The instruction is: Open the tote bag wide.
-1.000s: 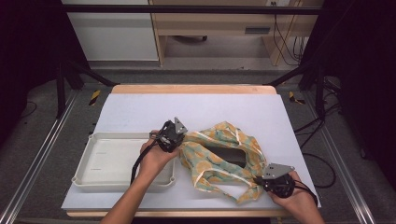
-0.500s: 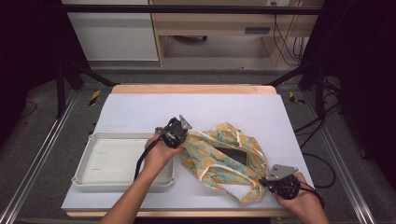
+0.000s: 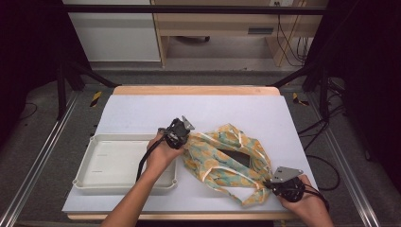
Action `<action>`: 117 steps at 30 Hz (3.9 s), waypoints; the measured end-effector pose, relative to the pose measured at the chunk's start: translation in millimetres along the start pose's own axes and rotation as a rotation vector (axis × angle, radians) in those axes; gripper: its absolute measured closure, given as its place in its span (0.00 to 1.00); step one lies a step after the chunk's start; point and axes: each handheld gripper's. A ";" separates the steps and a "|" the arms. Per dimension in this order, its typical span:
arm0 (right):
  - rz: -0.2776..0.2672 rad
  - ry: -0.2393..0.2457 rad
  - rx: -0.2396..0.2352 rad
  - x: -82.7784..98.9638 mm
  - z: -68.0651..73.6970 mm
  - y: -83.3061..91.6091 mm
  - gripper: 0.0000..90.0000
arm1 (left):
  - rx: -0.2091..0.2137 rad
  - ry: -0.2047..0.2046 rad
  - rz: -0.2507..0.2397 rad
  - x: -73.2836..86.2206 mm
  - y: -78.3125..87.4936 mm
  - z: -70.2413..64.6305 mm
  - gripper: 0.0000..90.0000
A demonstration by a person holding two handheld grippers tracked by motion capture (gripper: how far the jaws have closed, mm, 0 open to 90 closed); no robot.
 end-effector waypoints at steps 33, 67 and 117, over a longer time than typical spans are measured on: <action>-0.161 -0.025 -0.021 -23.6 2.3 16.8 0.59 | 0.018 -0.030 -0.195 5.2 66.5 -12.8 0.62; -0.226 0.048 -0.170 -78.8 44.6 5.4 0.55 | 0.177 -0.072 -0.126 38.5 65.1 -81.8 0.85; -0.045 -0.208 0.011 -66.5 -91.0 -82.4 1.00 | 0.178 -0.095 -0.031 48.8 25.4 -130.6 1.00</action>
Point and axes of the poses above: each handheld gripper's, and its own axes: y roughly backward along the jaws, x roughly out of its underside, z roughly to its left, and after that the axes turned 2 degrees about x, right-handed
